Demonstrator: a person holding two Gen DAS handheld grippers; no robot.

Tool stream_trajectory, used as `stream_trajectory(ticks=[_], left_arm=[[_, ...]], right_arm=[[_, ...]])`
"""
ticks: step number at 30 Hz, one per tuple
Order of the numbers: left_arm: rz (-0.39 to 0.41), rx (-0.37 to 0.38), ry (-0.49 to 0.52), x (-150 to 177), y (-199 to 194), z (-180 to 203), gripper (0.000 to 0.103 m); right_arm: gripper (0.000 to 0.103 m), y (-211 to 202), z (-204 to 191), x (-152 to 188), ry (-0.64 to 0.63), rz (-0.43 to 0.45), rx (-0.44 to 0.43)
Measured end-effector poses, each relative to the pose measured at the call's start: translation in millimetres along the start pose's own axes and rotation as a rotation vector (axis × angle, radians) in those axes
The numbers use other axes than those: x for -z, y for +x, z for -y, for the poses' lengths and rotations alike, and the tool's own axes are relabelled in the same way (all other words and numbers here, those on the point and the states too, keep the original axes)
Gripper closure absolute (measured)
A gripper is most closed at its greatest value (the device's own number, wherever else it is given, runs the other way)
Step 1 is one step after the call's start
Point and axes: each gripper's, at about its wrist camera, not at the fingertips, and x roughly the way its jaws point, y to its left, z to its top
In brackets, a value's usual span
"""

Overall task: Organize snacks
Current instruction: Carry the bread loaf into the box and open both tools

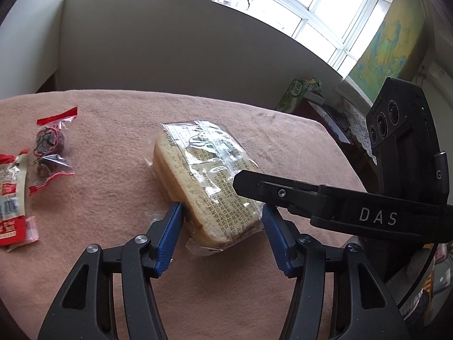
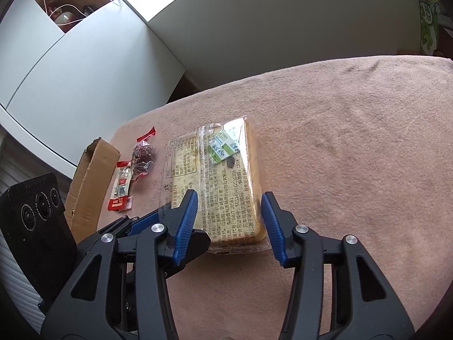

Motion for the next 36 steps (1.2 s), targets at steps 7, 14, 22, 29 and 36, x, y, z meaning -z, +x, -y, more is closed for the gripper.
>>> stream_trajectory(ticks=[7, 14, 22, 29, 36], left_arm=[[0.038, -0.003, 0.036, 1.5, -18.6, 1.6, 0.046], [0.103, -0.031, 0.063, 2.7, -51.5, 2.9, 0.046], [0.161, -0.075, 0.096, 6.8, -79.8, 0.1, 0.046], [0.189, -0.105, 0.097, 7.2, -97.1, -10.2, 0.046], [0.227, -0.125, 0.064, 10.2, -121.3, -32.1, 0.046]], right_arm=[[0.055, -15.5, -14.4, 1.9, -0.031, 0.037, -0.004], [0.055, -31.5, -45.2, 2.7, -0.087, 0.086, -0.016], [0.055, -34.1, -77.5, 3.0, -0.135, 0.104, -0.041], [0.055, -29.0, -102.0, 5.1, -0.170, 0.096, -0.073], [0.055, -20.4, -138.2, 7.5, -0.228, 0.092, -0.098]])
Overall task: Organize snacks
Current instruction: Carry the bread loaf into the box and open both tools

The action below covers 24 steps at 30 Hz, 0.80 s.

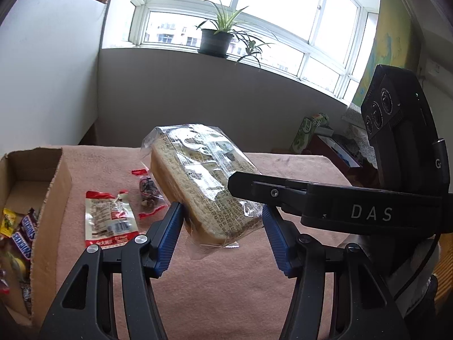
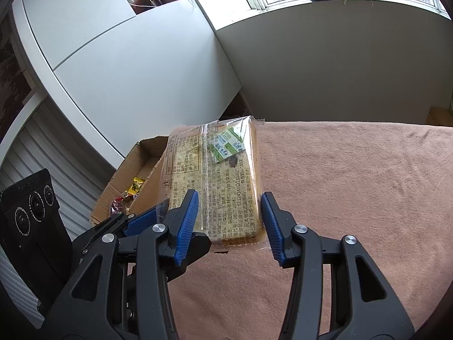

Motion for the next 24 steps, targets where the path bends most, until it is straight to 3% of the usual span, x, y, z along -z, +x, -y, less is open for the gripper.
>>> stream_trajectory(ticks=[24], left_arm=[[0.112, -0.145, -0.120, 12.3, -75.3, -115.9, 0.046]], right_arm=[[0.055, 91.8, -129.3, -14.6, -0.141, -0.065, -0.151]])
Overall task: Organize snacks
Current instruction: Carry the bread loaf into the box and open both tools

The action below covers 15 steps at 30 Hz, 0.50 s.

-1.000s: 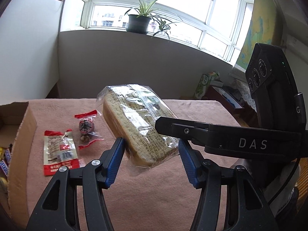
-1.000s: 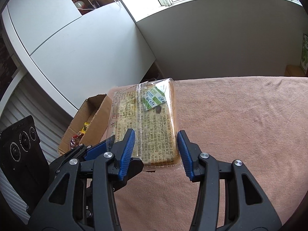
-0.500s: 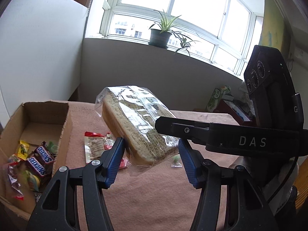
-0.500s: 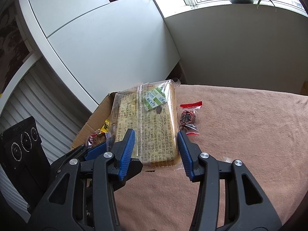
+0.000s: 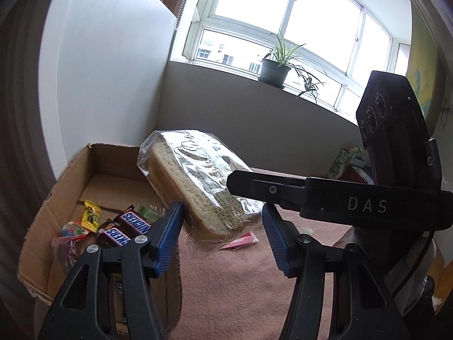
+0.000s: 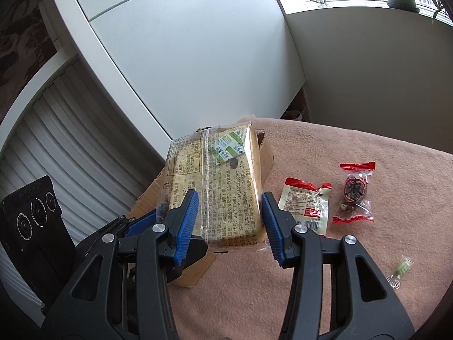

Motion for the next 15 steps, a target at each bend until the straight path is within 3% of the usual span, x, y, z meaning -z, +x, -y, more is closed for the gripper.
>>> stream_trajectory(ticks=[7, 15], left_arm=[[0.013, -0.037, -0.041, -2.4, -12.5, -36.7, 0.047], [0.003, -0.081, -0.058, -5.0, -8.2, -54.7, 0.047]], right_arm=[[0.055, 34.7, -23.3, -11.6, -0.033, -0.019, -0.032], [0.055, 60.5, -22.0, -20.6, -0.027, -0.040, -0.065]])
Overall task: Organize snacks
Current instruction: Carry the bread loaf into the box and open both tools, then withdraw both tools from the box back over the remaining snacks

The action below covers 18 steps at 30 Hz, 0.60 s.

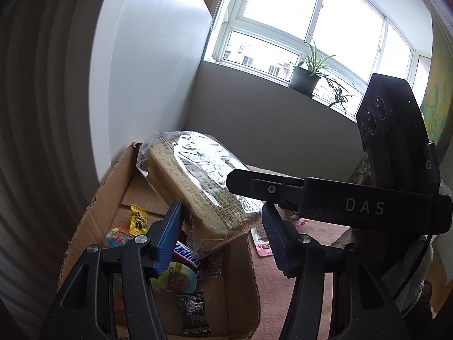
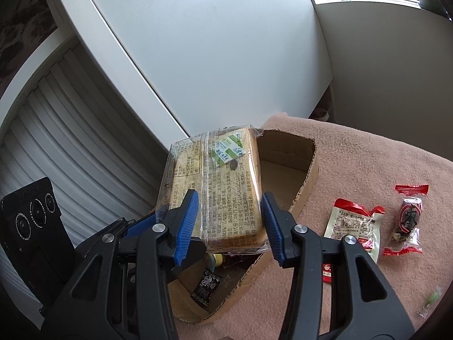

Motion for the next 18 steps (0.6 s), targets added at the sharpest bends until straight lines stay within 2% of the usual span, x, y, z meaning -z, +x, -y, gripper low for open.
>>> stream_trajectory(ticks=[4, 5, 6, 8, 18], left_arm=[[-0.007, -0.031, -0.016, -1.8, 4.7, -5.2, 0.047], [-0.013, -0.056, -0.020, -1.8, 7.0, -6.4, 0.047], [-0.018, -0.089, -0.020, -1.2, 8.5, -7.5, 0.047], [-0.017, -0.120, -0.017, -0.2, 7.9, -10.6, 0.047], [0.025, -0.093, -0.045, -2.1, -7.9, -13.8, 0.047]], right_arm=[[0.055, 13.0, -2.4, -3.8, -0.017, -0.006, 0.021], [0.052, 15.4, -2.0, -3.5, -0.017, -0.005, 0.044], [0.042, 17.5, -1.4, -3.2, -0.014, -0.002, 0.063], [0.037, 16.8, 2.0, -2.2, -0.003, 0.003, 0.065], [0.037, -11.7, 12.1, 0.7, 0.016, 0.037, 0.090]])
